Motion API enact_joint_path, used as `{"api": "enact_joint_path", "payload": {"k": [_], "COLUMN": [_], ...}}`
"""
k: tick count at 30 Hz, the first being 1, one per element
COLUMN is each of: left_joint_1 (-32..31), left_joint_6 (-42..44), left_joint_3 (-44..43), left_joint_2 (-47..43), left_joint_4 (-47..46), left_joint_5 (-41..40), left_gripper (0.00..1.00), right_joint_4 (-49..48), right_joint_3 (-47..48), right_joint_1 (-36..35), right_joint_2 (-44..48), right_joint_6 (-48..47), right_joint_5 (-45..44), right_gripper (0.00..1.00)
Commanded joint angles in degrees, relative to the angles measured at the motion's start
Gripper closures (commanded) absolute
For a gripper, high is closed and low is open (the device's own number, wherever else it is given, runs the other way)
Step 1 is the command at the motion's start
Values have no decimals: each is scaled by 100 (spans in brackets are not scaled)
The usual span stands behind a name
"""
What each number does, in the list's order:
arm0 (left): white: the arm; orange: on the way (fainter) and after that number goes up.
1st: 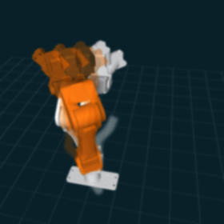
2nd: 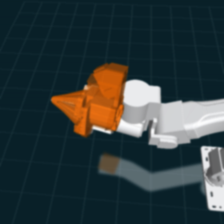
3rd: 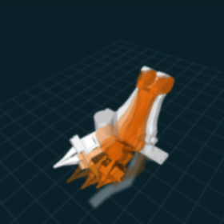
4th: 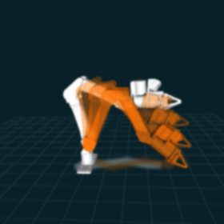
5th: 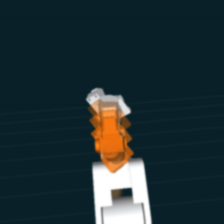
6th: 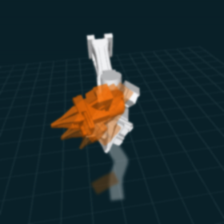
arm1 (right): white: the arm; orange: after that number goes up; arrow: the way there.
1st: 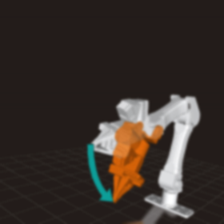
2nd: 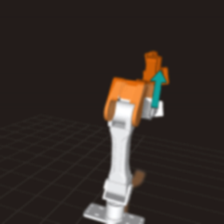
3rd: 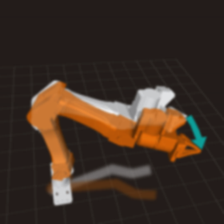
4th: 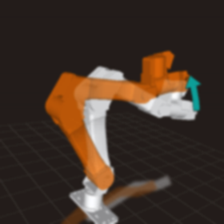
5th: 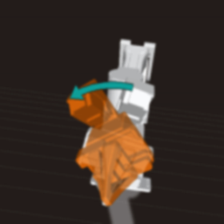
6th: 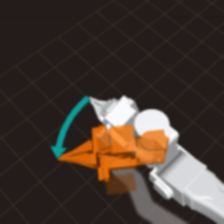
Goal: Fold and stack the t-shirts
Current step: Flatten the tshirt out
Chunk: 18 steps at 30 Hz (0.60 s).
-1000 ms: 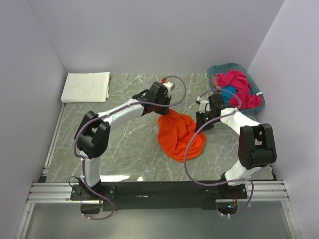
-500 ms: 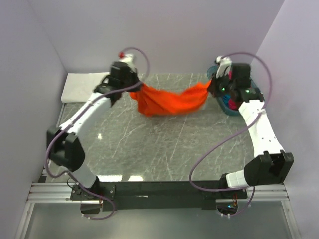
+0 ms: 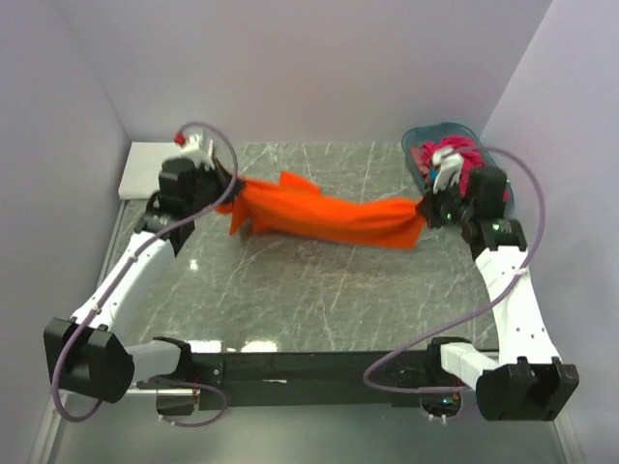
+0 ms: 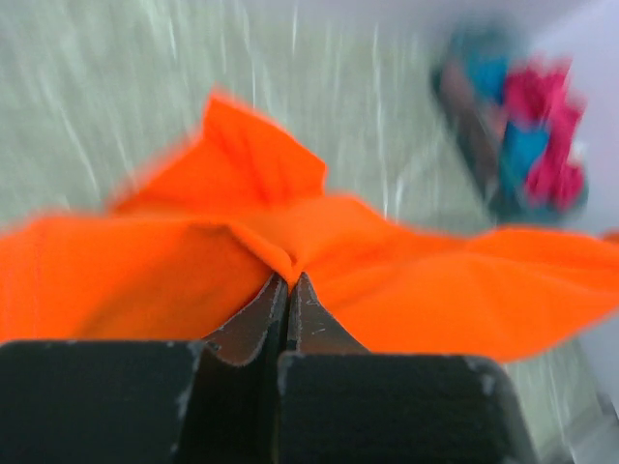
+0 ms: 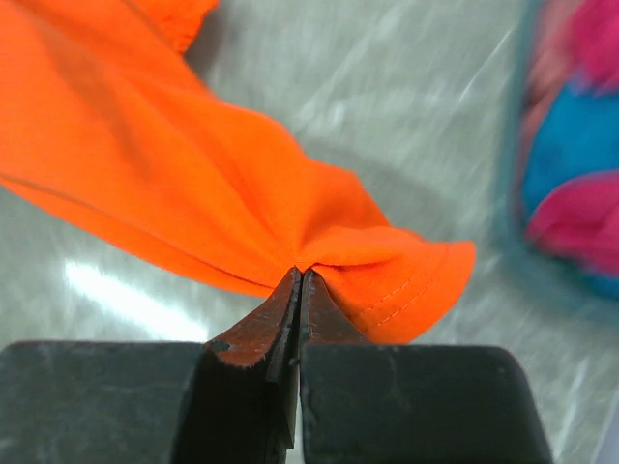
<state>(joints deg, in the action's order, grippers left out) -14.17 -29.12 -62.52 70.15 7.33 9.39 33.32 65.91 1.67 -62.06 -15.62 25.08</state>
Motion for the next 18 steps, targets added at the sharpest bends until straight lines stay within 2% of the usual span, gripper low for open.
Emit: {"api": "enact_joint_path", "payload": {"k": [1,2,5,9,11,14,17,18], "left_joint_1": [-76,-120,-226,-252,-252,-244,-235,-226], "left_joint_6": [-567,-620,-638,-454,-375,-235,-112,-85], "left_joint_3": [1064,1545,2006,1543,1192,822,347,224], "left_joint_2": [-456,-624,-1440,-2442,-2593,-2428,-1638,-1062], "left_joint_4": [-170,-136,135,602,655,585,428,227], "left_joint_5": [1178,1214,1144,987,714,127,-208,-261], "left_gripper": [99,99,99,100,99,100,100,100], "right_joint_4": [604,640,693,834,615,27,-457,-780], "right_joint_3": [-865,-1043,-1458,-1195,-932,-624,-316,-272], "right_joint_1": [44,44,53,53,53,53,44,44], "right_joint_2": [527,859,1580,2171,2260,1937,1253,1049], "right_joint_6": [-862,-942,-1154,-1129,-901,-329,181,460], "right_joint_5": [147,16,110,777,867,709,577,551], "right_gripper": [100,100,100,100,100,100,100,100]}}
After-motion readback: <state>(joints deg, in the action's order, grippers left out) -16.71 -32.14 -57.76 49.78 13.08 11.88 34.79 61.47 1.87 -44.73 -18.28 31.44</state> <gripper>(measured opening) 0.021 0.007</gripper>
